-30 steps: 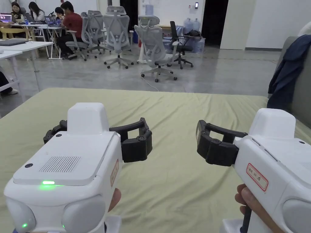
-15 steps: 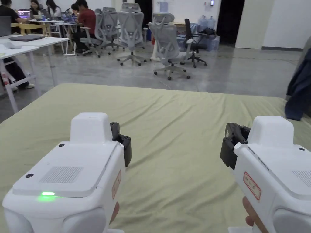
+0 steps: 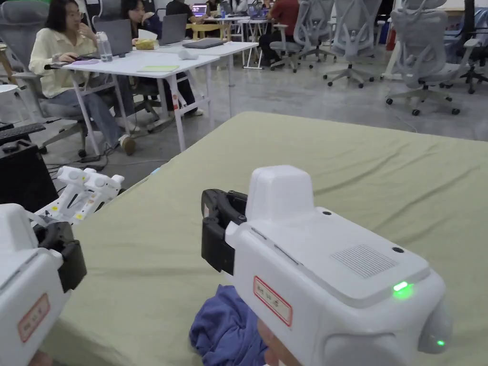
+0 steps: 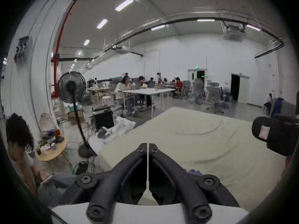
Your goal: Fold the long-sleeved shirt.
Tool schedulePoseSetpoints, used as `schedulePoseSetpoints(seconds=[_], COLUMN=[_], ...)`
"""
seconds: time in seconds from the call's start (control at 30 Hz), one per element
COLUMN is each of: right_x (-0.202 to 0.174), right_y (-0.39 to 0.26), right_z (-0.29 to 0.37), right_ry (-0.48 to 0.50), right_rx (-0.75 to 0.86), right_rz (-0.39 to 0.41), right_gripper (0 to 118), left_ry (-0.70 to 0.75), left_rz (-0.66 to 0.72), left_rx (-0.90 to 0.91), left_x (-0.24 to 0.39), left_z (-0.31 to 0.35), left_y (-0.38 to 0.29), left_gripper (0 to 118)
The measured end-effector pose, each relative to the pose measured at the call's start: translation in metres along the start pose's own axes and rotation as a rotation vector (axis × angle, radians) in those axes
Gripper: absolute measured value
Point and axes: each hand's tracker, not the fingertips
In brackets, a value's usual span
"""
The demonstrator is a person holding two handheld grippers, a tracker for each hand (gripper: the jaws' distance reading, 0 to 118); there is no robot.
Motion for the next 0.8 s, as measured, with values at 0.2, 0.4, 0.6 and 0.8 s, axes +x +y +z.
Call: schedulePoseSetpoints(seconds=[0.2,0.4,0.6,0.8], right_x=[0.07,0.131,0.148,0.144], right_y=[-0.028,-0.076,-0.101,-0.08], right_z=[0.029,0.082,0.122,0.153], right_ry=[-0.195,-0.428,-0.505,-0.509], right_rx=[-0.125,-0.247,-0.276,-0.205], right_rz=[-0.003,-0.075,-0.149,-0.138], right_gripper=[2,2,2,2], left_ry=[-0.207,-0.333,-0.335,-0.299], left_rz=[0.015,-0.189,-0.307,-0.238], left_rx=[-0.232,-0.376,-0.581,-0.603], left_x=[0.053,0.139,0.209,0.213], left_z=[-0.079,-0.139,-0.173,-0.164], left_y=[-0.066,-0.123,-0.18,-0.132], left_gripper=[110,113,82,19])
